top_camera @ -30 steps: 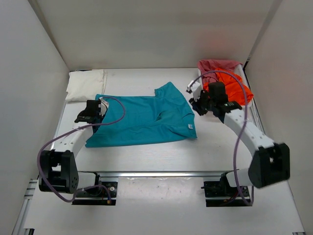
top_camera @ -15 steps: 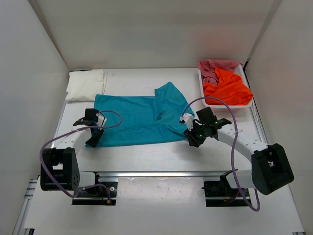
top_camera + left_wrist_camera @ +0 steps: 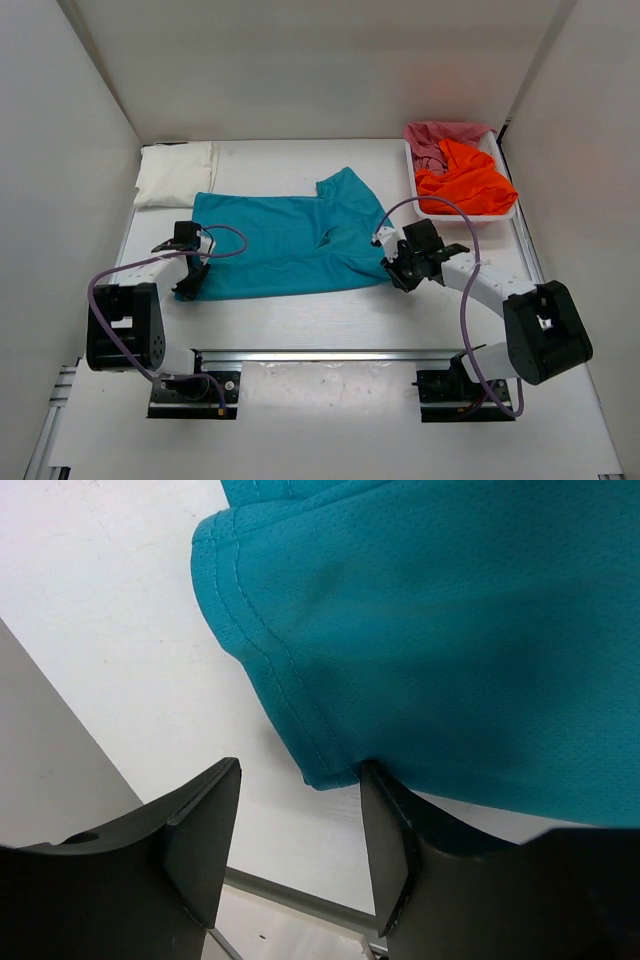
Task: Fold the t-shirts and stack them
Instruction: Fold the flattened tshirt in 1/3 of the way
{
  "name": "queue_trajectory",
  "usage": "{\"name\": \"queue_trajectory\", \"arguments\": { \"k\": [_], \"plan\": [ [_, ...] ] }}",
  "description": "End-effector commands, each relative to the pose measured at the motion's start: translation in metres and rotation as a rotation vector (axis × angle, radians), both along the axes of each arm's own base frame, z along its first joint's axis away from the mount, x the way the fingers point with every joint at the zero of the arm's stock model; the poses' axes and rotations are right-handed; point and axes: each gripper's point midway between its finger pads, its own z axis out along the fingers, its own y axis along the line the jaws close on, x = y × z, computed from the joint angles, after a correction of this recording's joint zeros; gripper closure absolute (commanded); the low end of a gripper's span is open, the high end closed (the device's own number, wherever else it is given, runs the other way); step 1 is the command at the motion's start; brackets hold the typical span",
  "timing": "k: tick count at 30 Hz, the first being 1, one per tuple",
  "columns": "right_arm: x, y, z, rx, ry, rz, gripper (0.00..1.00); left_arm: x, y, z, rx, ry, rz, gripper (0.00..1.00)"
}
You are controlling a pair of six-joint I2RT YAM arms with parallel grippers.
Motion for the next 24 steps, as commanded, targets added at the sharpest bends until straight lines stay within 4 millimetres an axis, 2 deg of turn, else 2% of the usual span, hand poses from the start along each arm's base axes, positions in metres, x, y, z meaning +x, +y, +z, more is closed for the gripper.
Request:
{"name": "queue_trajectory", "arguments": {
  "k": [1, 3, 5, 7, 8, 12, 15, 16, 18, 20, 21, 22, 24],
  "plan": [
    [0.016, 0.010, 0.002, 0.021, -0.046, 0.005, 0.80, 0.009, 0.003, 0.001, 0.012, -0.034, 0.009, 0.38],
    [0.011, 0.015, 0.004, 0.036, -0.032, 0.036, 0.99, 0.007, 0.005, -0.001, 0.027, -0.026, 0.003, 0.40],
    [0.006, 0.015, 0.004, 0.056, 0.000, 0.052, 1.00, 0.006, 0.006, -0.002, 0.032, -0.027, 0.000, 0.43],
    [-0.011, 0.018, 0.008, 0.114, 0.076, 0.097, 1.00, 0.006, 0.005, -0.003, 0.035, -0.018, -0.011, 0.44],
    [-0.014, 0.013, 0.011, 0.139, 0.098, 0.098, 1.00, 0.006, 0.005, -0.003, 0.029, -0.022, -0.009, 0.44],
    [-0.060, 0.014, 0.020, 0.230, 0.263, 0.194, 1.00, -0.001, 0.007, -0.004, 0.043, -0.003, -0.016, 0.44],
    [-0.094, 0.013, 0.008, 0.190, 0.352, 0.257, 0.99, 0.001, 0.008, -0.002, 0.040, -0.013, -0.020, 0.44],
    [-0.096, 0.012, 0.005, 0.176, 0.359, 0.257, 1.00, 0.002, 0.007, -0.001, 0.037, -0.017, -0.016, 0.44],
    [-0.097, 0.009, 0.004, 0.178, 0.365, 0.219, 1.00, 0.002, 0.007, -0.002, 0.035, -0.018, -0.016, 0.44],
    [-0.080, 0.002, 0.006, 0.175, 0.333, 0.140, 0.96, 0.003, 0.007, 0.001, 0.049, -0.019, -0.036, 0.44],
    [-0.065, 0.001, 0.013, 0.190, 0.301, 0.079, 0.86, 0.002, 0.008, 0.002, 0.054, -0.021, -0.036, 0.43],
    [-0.052, -0.006, 0.014, 0.166, 0.259, 0.036, 0.72, 0.002, 0.007, 0.002, 0.048, -0.025, -0.034, 0.43],
    [-0.024, -0.014, 0.025, 0.124, 0.149, -0.043, 0.57, 0.001, 0.008, 0.003, 0.055, -0.032, -0.030, 0.42]
  ]
}}
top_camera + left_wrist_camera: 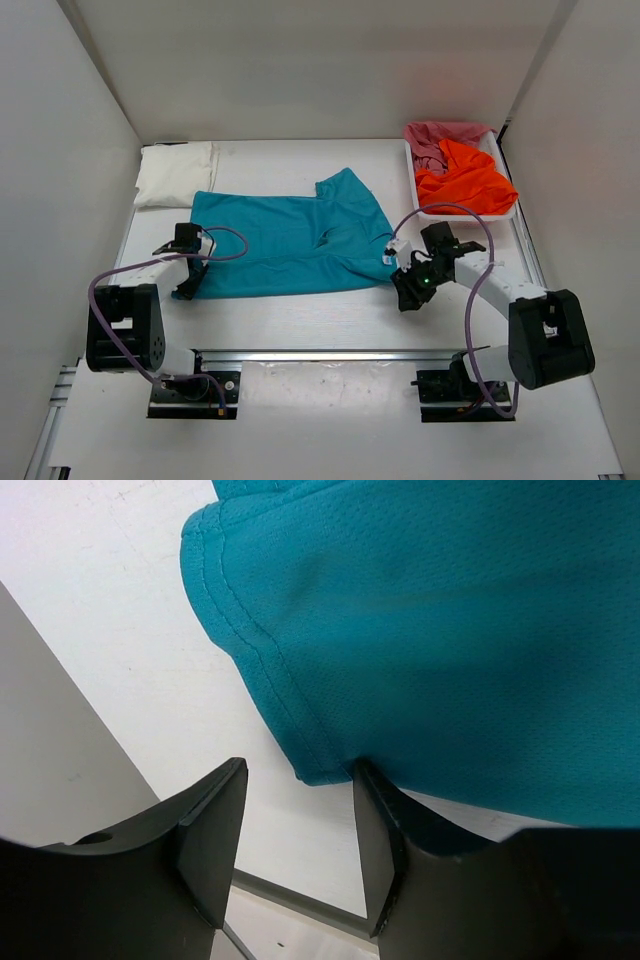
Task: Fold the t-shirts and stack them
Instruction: Fold the flattened tshirt in 1/3 of the way
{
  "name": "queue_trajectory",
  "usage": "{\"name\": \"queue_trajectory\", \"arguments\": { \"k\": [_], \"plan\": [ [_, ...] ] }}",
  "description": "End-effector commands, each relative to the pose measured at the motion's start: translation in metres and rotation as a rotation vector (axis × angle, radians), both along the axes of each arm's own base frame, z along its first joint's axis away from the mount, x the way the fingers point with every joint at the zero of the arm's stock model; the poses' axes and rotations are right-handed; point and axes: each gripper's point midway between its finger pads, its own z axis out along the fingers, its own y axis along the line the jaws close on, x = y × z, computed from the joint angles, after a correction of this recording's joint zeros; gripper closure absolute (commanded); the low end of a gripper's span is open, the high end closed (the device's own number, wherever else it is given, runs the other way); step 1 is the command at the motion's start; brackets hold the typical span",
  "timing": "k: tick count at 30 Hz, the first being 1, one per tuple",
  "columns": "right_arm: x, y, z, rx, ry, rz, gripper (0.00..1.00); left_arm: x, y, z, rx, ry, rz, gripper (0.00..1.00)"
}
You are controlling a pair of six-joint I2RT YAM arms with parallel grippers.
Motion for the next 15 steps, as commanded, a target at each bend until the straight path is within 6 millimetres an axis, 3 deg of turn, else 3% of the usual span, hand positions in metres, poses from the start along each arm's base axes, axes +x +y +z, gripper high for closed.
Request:
{"name": "queue_trajectory", "arguments": {
  "k": [1, 3, 8, 10, 15],
  "plan": [
    [0.047, -0.004, 0.026, -0.042, -0.187, -0.120, 0.50, -0.002, 0.000, 0.004, -0.002, -0.024, 0.003, 0.42],
    [0.067, -0.005, 0.033, -0.092, -0.316, -0.130, 0.42, -0.002, -0.001, 0.003, -0.004, -0.022, 0.002, 0.42],
    [0.079, 0.019, 0.034, -0.110, -0.439, -0.054, 0.44, -0.002, -0.001, 0.004, -0.012, -0.029, 0.013, 0.42],
    [0.083, 0.018, 0.024, -0.140, -0.426, -0.054, 0.44, -0.005, -0.001, 0.002, -0.008, -0.022, 0.013, 0.41],
    [0.107, 0.022, 0.021, -0.165, -0.480, -0.061, 0.47, -0.001, 0.000, 0.005, -0.007, -0.037, 0.014, 0.41]
  ]
}}
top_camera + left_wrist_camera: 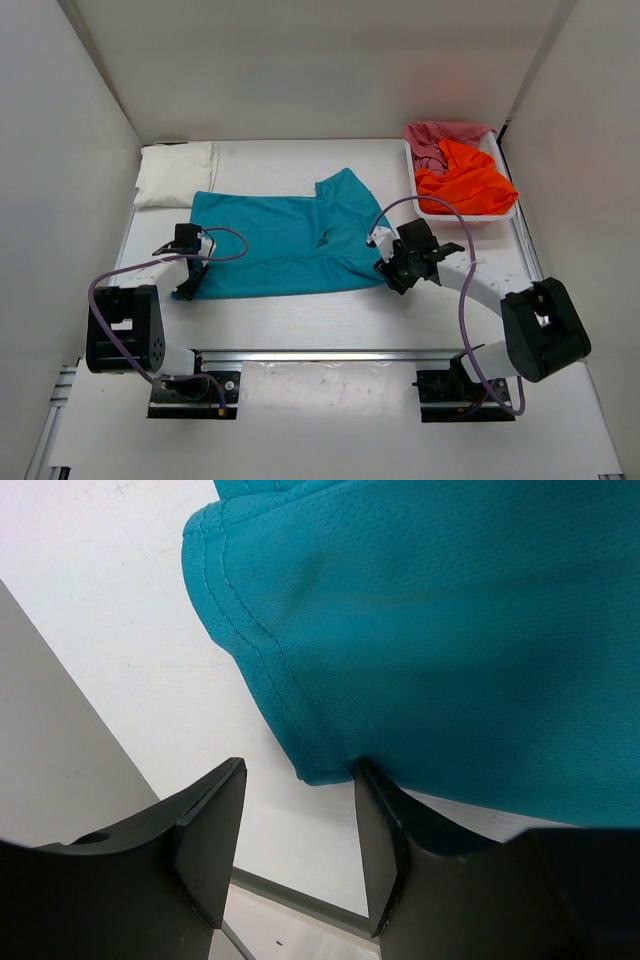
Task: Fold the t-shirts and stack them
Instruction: Fold the flattened tshirt in 1/3 of the way
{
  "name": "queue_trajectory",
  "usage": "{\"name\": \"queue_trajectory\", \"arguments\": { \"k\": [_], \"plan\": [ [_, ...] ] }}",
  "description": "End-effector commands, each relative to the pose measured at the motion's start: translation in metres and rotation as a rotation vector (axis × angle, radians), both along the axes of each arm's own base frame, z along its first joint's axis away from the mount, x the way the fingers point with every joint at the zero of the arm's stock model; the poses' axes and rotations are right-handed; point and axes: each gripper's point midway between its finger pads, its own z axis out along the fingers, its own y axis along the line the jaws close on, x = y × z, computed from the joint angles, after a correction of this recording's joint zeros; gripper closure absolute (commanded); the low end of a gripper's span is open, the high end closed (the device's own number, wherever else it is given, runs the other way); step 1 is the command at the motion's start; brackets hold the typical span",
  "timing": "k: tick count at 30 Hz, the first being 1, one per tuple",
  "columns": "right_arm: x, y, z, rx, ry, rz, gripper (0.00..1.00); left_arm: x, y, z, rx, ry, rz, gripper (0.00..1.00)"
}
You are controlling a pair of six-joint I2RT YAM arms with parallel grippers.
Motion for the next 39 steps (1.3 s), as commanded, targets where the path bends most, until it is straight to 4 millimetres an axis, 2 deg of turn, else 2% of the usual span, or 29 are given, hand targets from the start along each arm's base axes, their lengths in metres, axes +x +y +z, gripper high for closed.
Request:
{"name": "queue_trajectory", "arguments": {
  "k": [1, 2, 3, 4, 5, 6, 7, 9, 13, 17, 21, 23, 24, 26, 27, 28, 29, 31, 34, 35, 37, 39],
  "plan": [
    [0.037, 0.007, 0.016, 0.010, -0.117, -0.014, 0.50, -0.001, -0.001, 0.003, -0.012, -0.021, 0.012, 0.41],
    [0.037, 0.008, 0.015, 0.013, -0.103, -0.018, 0.57, 0.001, -0.001, 0.004, -0.009, -0.034, 0.012, 0.40],
    [0.034, 0.009, 0.012, 0.031, -0.076, -0.011, 0.71, 0.001, 0.000, 0.004, -0.011, -0.031, 0.015, 0.41],
    [0.031, 0.016, 0.015, 0.067, -0.055, 0.013, 0.79, -0.003, -0.001, 0.002, -0.007, -0.018, 0.009, 0.41],
    [0.030, 0.016, 0.016, 0.082, -0.043, 0.013, 0.92, -0.002, -0.002, 0.001, -0.010, -0.022, 0.010, 0.41],
    [0.025, 0.016, 0.017, 0.107, -0.005, 0.020, 1.00, -0.008, 0.002, -0.002, -0.002, -0.006, 0.014, 0.41],
    [0.013, 0.021, 0.018, 0.148, 0.042, 0.044, 1.00, -0.007, 0.002, -0.002, 0.001, -0.008, 0.018, 0.41],
    [0.002, 0.016, 0.022, 0.206, 0.106, 0.046, 1.00, -0.007, 0.002, -0.001, 0.004, -0.012, 0.013, 0.41],
    [-0.038, 0.014, 0.022, 0.309, 0.313, 0.050, 1.00, -0.006, 0.002, -0.001, 0.003, -0.005, 0.010, 0.41],
    [-0.076, 0.008, 0.011, 0.285, 0.436, 0.075, 1.00, -0.005, 0.003, 0.001, 0.001, -0.006, 0.006, 0.40],
    [-0.094, -0.001, 0.003, 0.255, 0.511, 0.056, 1.00, -0.004, 0.001, 0.002, -0.001, 0.005, -0.007, 0.40],
    [-0.097, -0.007, 0.002, 0.233, 0.523, 0.061, 0.94, -0.005, 0.000, 0.003, -0.007, 0.006, -0.007, 0.40],
    [-0.105, -0.015, -0.002, 0.202, 0.554, 0.059, 0.91, -0.008, 0.000, 0.002, -0.007, 0.018, -0.010, 0.40],
    [-0.109, -0.025, -0.003, 0.175, 0.593, 0.036, 0.74, -0.010, 0.002, 0.004, -0.005, 0.017, -0.003, 0.40],
    [-0.109, -0.029, 0.000, 0.172, 0.615, 0.026, 0.69, -0.010, 0.001, 0.005, 0.002, 0.020, -0.012, 0.40],
    [-0.095, -0.031, 0.004, 0.183, 0.591, -0.004, 0.63, -0.012, 0.002, 0.007, 0.001, 0.025, -0.008, 0.40],
    [-0.091, -0.036, 0.008, 0.185, 0.588, -0.030, 0.61, -0.009, 0.002, 0.010, 0.005, 0.013, -0.016, 0.40],
    [-0.073, -0.040, 0.018, 0.171, 0.532, -0.041, 0.58, -0.009, 0.001, 0.012, 0.005, 0.012, -0.030, 0.39],
    [-0.060, -0.048, 0.032, 0.148, 0.480, -0.068, 0.59, -0.005, 0.002, 0.020, 0.009, -0.004, -0.027, 0.38],
    [-0.059, -0.048, 0.035, 0.148, 0.469, -0.070, 0.61, -0.005, 0.004, 0.023, 0.014, -0.006, -0.020, 0.38],
    [-0.037, -0.042, 0.058, 0.181, 0.377, -0.092, 0.68, -0.005, 0.003, 0.027, 0.012, -0.007, -0.014, 0.38],
    [-0.022, -0.024, 0.081, 0.213, 0.289, -0.062, 0.87, 0.002, 0.003, 0.037, 0.005, -0.047, -0.015, 0.38]
  ]
}}
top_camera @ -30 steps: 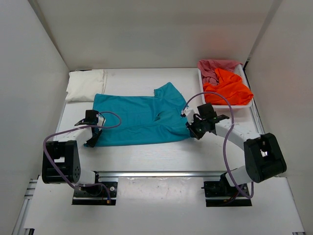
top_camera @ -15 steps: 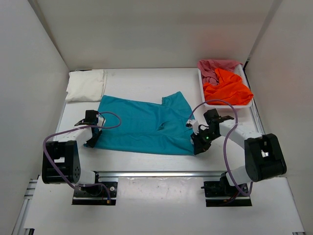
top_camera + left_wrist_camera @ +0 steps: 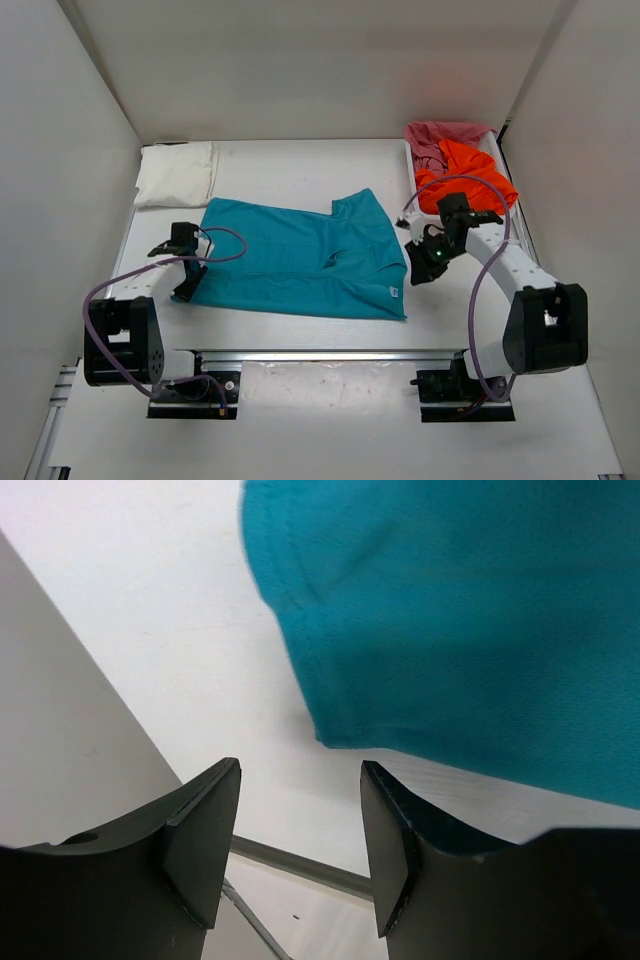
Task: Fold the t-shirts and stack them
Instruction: Fold the flattened tshirt in 1/3 of the way
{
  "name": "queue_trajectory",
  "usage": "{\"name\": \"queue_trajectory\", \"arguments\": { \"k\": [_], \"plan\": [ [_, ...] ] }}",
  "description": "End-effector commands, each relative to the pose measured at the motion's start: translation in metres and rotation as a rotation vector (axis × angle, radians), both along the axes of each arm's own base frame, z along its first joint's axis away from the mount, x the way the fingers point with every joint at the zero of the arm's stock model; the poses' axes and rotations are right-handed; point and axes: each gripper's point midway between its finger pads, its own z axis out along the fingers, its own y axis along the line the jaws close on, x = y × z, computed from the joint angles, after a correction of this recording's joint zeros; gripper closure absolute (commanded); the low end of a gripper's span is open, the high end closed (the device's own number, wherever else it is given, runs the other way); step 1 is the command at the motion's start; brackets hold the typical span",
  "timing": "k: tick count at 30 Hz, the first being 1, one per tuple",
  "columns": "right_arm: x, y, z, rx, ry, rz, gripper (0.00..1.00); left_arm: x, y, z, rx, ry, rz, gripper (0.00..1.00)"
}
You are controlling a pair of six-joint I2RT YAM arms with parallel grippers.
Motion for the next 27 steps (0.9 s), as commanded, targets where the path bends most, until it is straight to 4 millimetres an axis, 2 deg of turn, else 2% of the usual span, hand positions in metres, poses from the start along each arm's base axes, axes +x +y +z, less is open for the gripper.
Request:
{"name": "queue_trajectory", "arguments": {
  "k": [1, 2, 3, 4, 5, 7, 10, 13, 14, 17, 21, 22, 24, 27],
  "plan": [
    [0.032, 0.024, 0.053, 0.057, -0.200, -0.012, 0.91, 0.014, 0.002, 0.024, -0.008, -0.085, 0.012, 0.38],
    [0.029, 0.038, 0.060, 0.069, -0.236, 0.020, 0.98, 0.017, 0.001, 0.027, -0.005, -0.094, 0.001, 0.37],
    [0.034, 0.053, 0.066, 0.079, -0.294, 0.053, 1.00, 0.018, 0.001, 0.026, -0.010, -0.095, 0.009, 0.37],
    [0.037, 0.060, 0.067, 0.080, -0.332, 0.056, 1.00, 0.017, -0.001, 0.023, -0.020, -0.093, 0.010, 0.38],
    [0.028, 0.074, 0.061, 0.088, -0.318, 0.092, 1.00, 0.019, -0.001, 0.022, -0.018, -0.091, 0.008, 0.37],
    [0.022, 0.088, 0.049, 0.100, -0.283, 0.118, 1.00, 0.017, -0.002, 0.016, -0.019, -0.075, 0.005, 0.37],
    [0.018, 0.091, 0.017, 0.083, -0.166, 0.089, 1.00, 0.017, -0.002, 0.008, -0.012, -0.064, 0.000, 0.37],
    [0.021, 0.077, -0.007, 0.049, -0.144, 0.014, 1.00, 0.015, -0.001, -0.003, -0.010, -0.034, 0.003, 0.37],
    [0.016, 0.072, -0.019, 0.033, -0.126, 0.013, 1.00, 0.016, 0.000, -0.006, -0.002, -0.027, 0.001, 0.38],
    [0.004, 0.063, -0.037, 0.001, -0.068, 0.000, 1.00, 0.015, 0.002, -0.011, -0.003, -0.030, 0.017, 0.38],
    [0.005, 0.059, -0.043, -0.038, -0.085, -0.027, 1.00, 0.011, 0.002, -0.020, -0.006, -0.012, 0.036, 0.37],
    [0.009, 0.052, -0.048, -0.073, -0.091, -0.049, 1.00, 0.010, 0.003, -0.022, 0.000, -0.003, 0.034, 0.37],
    [0.025, 0.039, -0.045, -0.104, -0.132, -0.087, 1.00, 0.010, 0.004, -0.023, 0.008, 0.005, 0.037, 0.37],
    [0.061, 0.019, -0.030, -0.121, -0.217, -0.167, 1.00, 0.007, 0.004, -0.025, 0.006, 0.013, 0.036, 0.38]
  ]
}}
